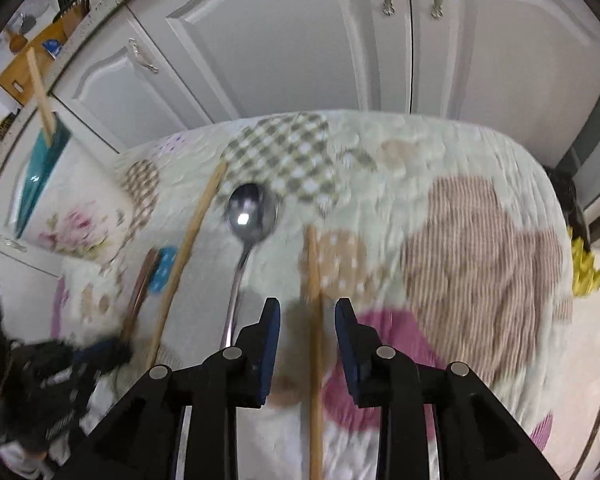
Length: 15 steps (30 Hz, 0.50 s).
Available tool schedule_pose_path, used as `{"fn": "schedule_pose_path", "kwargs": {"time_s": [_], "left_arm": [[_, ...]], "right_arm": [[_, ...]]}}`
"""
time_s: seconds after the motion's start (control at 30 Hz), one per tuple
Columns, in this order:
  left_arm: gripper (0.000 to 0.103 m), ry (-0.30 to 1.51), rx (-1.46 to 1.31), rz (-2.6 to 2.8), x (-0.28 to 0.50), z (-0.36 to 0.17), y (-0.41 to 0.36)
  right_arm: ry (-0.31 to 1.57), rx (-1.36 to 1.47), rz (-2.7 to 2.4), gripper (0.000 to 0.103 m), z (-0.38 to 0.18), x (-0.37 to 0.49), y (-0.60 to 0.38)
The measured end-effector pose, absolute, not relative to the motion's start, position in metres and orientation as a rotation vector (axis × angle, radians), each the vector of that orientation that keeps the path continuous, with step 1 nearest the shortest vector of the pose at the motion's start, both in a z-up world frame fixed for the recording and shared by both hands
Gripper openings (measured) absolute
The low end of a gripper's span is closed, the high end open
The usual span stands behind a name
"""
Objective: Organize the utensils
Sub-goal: 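Grasp the gold fork with the left gripper while the right gripper grasps a chopstick, then lift the fork and chopstick and carry both above the teal holder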
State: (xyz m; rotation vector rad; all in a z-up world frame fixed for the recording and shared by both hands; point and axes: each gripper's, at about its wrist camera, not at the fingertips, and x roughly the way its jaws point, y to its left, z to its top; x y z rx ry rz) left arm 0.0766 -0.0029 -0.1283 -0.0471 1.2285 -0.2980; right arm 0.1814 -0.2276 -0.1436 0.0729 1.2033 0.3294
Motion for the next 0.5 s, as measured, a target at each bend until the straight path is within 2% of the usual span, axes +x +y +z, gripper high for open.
{"fn": "schedule_pose_path", "kwargs": {"time_s": [0.07,0.13,0.17,0.23,0.3,0.5], "left_arm": [[0.01,1.228,-0.04,-0.284,0.084,-0.128,-0.006],[0.027,1.207,-0.025,-0.252,0.093,-0.127,-0.008],[0.028,1.198,-0.029,-0.245,0.098,-0.126,-0.009],[0.028,1.188,-0.031,-0.237,0.108,-0.126,-0.013],[0.028,1.182,-0.018,-0.217,0.115,-0.128,-0.018],[0.028,1.164,0.037,-0.17,0.126,-0.134,-0.03]], "right_arm": [[1.216,0.051,0.322,0.026,-0.15,0.19,-0.225],[1.209,0.045,0.313,0.02,-0.151,0.194,-0.225],[1.203,0.045,0.308,0.019,-0.151,0.195,-0.227],[1.195,0.033,0.308,0.01,-0.152,0.197,-0.226],[1.191,0.014,0.319,0.007,-0.154,0.201,-0.221],[1.185,0.023,0.346,0.005,-0.153,0.205,-0.216]]}}
